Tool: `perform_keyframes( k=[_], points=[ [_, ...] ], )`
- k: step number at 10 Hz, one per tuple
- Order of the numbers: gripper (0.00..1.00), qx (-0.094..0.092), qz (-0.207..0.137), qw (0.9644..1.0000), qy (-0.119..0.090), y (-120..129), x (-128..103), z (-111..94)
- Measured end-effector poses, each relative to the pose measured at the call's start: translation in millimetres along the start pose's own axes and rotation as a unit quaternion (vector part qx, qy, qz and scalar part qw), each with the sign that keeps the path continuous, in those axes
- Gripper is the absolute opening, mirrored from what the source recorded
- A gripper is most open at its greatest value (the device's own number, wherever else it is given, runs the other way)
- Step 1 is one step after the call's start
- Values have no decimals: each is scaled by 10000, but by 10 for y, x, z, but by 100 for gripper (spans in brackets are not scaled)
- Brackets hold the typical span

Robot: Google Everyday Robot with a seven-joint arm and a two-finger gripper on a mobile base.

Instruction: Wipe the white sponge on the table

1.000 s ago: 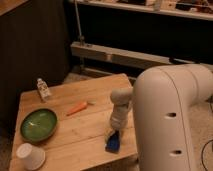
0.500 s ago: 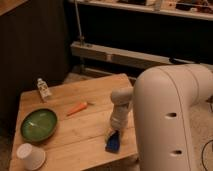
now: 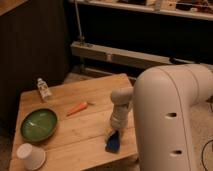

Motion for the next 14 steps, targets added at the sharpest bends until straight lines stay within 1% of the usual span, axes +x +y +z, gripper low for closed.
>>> perform_keyframes(
  k=[4, 6, 8, 9, 10, 12, 13, 14],
  points=[
    [0, -1, -2, 10000, -1, 1, -1, 0],
    [0, -34, -78, 10000, -25, 62, -12, -7],
    [0, -40, -78, 10000, -30, 63, -12, -12],
    [0, -121, -204, 9997, -117, 156, -38, -36],
    [0, -211, -467, 9985, -169, 343, -41, -94],
    [0, -327, -732, 9965, -234, 618, -148, -134],
    [0, -421, -1000, 9937, -274, 966, -317, -134],
    [0, -466, -1136, 9920, -294, 1155, -433, -128]
  ],
)
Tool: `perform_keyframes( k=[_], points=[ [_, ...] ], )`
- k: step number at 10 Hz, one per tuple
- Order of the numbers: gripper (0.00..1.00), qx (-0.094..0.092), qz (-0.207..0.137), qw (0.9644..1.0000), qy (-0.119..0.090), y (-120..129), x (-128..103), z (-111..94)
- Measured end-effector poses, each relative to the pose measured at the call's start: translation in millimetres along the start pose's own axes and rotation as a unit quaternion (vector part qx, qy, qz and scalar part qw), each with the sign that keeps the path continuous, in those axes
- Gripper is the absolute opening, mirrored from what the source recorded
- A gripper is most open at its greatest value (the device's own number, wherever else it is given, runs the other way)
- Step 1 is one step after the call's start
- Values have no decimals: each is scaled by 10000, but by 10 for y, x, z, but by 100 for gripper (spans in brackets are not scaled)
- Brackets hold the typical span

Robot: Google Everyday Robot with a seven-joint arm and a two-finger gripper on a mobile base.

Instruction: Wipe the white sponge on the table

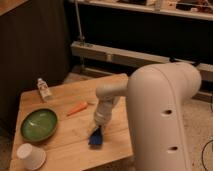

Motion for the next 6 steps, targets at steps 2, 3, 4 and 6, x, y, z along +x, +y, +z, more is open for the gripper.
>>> perform_keyframes(
  k=[2, 3, 4, 6],
  points=[
    [0, -66, -230, 9997, -41, 258, -333, 65],
    [0, -80, -392, 9992, -71, 441, -578, 115],
    [0, -77, -473, 9988, -102, 512, -759, 111],
    [0, -5, -493, 9984, -279, 485, -1154, 3]
  ],
)
